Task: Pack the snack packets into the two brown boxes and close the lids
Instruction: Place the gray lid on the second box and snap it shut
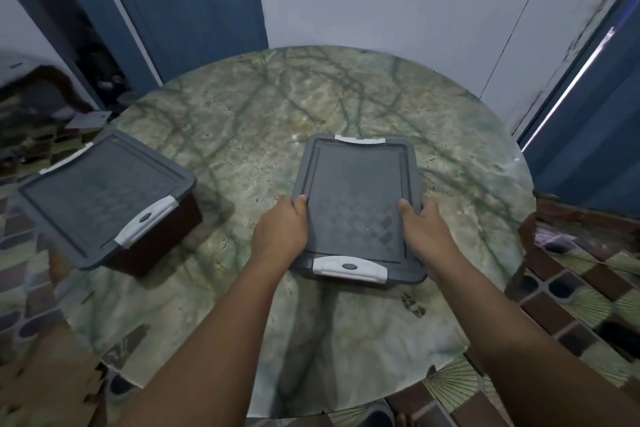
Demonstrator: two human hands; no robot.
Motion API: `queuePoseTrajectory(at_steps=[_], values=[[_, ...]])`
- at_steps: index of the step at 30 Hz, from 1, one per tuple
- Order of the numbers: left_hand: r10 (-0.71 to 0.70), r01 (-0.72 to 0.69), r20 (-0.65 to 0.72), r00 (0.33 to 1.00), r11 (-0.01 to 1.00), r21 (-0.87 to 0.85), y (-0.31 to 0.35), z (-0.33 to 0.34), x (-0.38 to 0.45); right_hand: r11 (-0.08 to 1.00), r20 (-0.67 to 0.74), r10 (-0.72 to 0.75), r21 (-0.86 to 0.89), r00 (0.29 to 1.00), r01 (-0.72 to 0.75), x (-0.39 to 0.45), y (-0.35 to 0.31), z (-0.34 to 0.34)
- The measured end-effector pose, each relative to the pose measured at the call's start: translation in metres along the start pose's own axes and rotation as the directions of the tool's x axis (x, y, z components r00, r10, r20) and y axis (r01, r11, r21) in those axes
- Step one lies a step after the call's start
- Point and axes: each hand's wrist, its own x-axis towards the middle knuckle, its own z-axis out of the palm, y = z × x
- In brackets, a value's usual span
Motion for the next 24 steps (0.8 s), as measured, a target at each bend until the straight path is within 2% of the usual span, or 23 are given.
queuePoseTrajectory(at_steps=[4, 14, 24], values=[[-0.017, 0.022, 0.035, 0.999, 0.988, -0.156, -0.001, 0.004, 0.007, 0.997, -0.037, -0.071, -0.042, 0.997, 0.069, 0.000, 0.001, 0.000], [0.009, -0.011, -0.016, 1.000, 0.985, -0.172, 0.008, 0.011, 0.036, 0.984, -0.104, -0.111, -0.151, 0.988, 0.094, 0.032, -0.006, 0.005], [-0.040, 0.026, -0.071, 0.997, 0.980, -0.195, 0.049, 0.022, 0.124, 0.968, -0.088, -0.156, -0.212, 0.984, 0.135, 0.135, -0.047, 0.008]])
